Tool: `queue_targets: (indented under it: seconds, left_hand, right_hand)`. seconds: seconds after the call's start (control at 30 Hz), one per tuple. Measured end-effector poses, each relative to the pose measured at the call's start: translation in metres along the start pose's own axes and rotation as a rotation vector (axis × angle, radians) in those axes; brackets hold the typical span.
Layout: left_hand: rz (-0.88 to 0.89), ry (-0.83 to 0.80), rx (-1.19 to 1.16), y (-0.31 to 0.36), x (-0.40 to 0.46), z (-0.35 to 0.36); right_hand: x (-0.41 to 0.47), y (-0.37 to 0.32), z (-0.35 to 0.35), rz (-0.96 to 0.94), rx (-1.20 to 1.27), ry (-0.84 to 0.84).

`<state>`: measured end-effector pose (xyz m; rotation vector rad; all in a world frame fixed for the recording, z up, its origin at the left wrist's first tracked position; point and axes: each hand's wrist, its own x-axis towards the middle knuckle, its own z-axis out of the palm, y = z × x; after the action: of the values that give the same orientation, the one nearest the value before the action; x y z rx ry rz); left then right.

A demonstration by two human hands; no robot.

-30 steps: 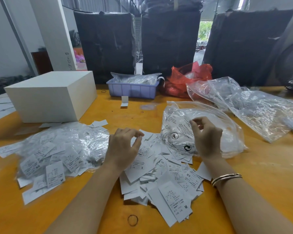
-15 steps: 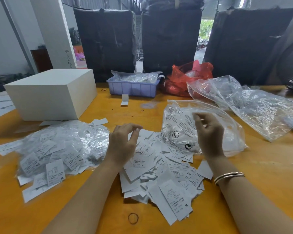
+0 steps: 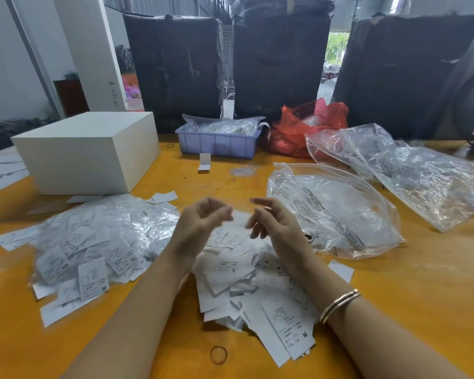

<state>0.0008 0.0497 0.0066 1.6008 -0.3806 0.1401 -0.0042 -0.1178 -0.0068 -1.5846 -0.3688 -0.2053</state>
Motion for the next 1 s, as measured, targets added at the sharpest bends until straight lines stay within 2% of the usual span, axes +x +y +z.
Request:
queue_targets:
  seconds: [0.07,0.13,0.2,0.27,0.43,0.6,0.73,0.8,0.9,1.0]
  left_hand:
    - [0.019,0.161,-0.135,0.001,0.003,-0.002]
    - [0.0,0.276,-0.246,0.001,0.005,-0.005]
    - [-0.034,0.327,-0.293,0.001,0.007,-0.006]
    - [-0.051,0.331,-0.293,0.0,0.008,-0.005]
    - [-0.064,0.323,-0.313,-0.006,0.01,-0.004]
    - [-0.145,0.234,-0.306,-0.008,0.01,-0.001]
    - [-0.159,0.231,-0.214,-0.009,0.009,0.0]
    - [-0.152,0.225,-0.193,-0.009,0.009,0.0]
    - [-0.134,0.209,-0.157,-0.011,0.009,0.002]
    - [-0.128,0.174,-0.088,-0.011,0.009,0.003]
  right_hand:
    - [0.004,0.002,0.006,-0.042,-0.307,0.059]
    - [0.005,0.008,0.015,-0.089,-0.746,-0.075]
    - [0.004,0.015,0.027,-0.105,-1.005,-0.253]
    - [0.004,0.019,0.034,-0.137,-1.127,-0.346]
    - [0.007,0.017,0.03,-0.291,-1.311,-0.278]
    - [0.004,0.019,0.026,-0.258,-1.118,-0.166]
    - [0.004,0.014,0.019,-0.205,-0.679,-0.048]
    - [0.005,0.009,0.014,-0.103,-0.47,0.001]
    - [0.007,0.009,0.005,0.018,-0.227,0.078]
    - [0.007,0.009,0.002,0.052,-0.007,0.107]
